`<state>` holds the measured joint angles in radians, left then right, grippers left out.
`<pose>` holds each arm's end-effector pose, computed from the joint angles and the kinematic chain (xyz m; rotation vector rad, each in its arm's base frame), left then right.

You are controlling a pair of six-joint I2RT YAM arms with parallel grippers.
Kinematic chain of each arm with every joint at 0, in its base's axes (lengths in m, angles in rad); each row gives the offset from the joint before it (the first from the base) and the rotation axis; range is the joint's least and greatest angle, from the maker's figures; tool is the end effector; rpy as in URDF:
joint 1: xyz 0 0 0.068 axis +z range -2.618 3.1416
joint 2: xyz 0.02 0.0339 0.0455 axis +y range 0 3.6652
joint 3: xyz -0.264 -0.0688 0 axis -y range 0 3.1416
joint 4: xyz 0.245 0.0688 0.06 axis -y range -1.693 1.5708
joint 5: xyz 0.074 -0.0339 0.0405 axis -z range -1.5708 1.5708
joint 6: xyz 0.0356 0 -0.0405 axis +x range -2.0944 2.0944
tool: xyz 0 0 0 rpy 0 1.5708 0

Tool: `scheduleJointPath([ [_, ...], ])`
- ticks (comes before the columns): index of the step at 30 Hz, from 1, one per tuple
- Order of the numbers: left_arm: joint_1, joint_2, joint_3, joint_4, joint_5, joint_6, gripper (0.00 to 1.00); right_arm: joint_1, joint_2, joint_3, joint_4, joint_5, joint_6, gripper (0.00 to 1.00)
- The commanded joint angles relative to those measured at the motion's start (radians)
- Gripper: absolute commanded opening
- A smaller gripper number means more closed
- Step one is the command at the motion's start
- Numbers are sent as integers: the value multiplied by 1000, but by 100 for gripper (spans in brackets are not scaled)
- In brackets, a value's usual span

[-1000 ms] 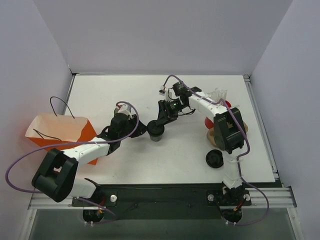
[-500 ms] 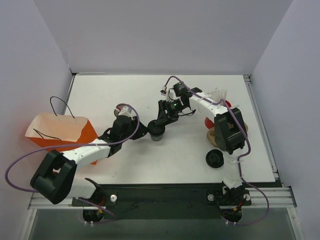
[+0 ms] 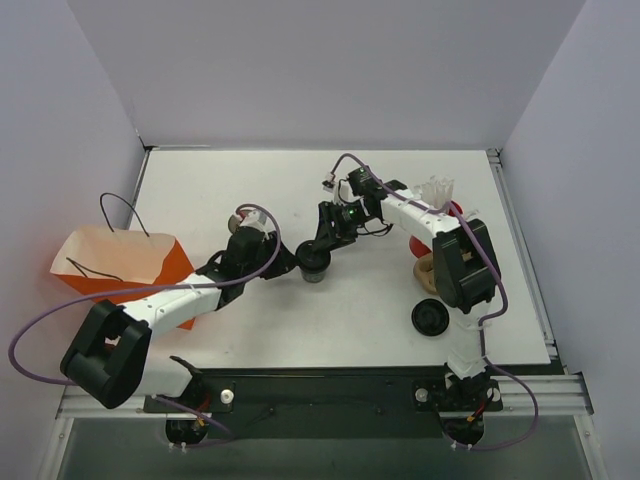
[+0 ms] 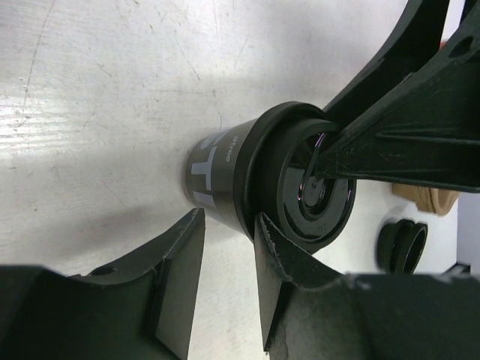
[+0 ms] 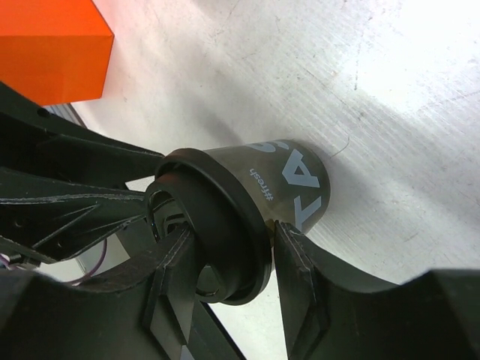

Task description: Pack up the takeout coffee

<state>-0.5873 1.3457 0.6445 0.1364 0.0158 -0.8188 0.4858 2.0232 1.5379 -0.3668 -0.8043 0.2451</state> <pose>0.2324 -0.1554 0.2000 -0.2507 2.2411 -0.8158 0.3816 0.2305 0.2154 -0.6816 2.3813 1.3000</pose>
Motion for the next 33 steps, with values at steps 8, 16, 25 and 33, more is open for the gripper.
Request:
scheduleJointPath([
  [8, 175, 0, 126, -163, 377, 227, 48, 28, 38, 5, -70, 8, -132, 28],
  [16, 230, 49, 162, -150, 470, 302, 48, 27, 49, 34, -96, 5, -145, 28],
  [25, 230, 81, 152, -86, 520, 302, 48, 28, 52, 50, -109, 17, -145, 28],
  [33, 228, 52, 69, -63, 474, 265, 47, 31, 40, 33, -101, 43, -132, 28],
])
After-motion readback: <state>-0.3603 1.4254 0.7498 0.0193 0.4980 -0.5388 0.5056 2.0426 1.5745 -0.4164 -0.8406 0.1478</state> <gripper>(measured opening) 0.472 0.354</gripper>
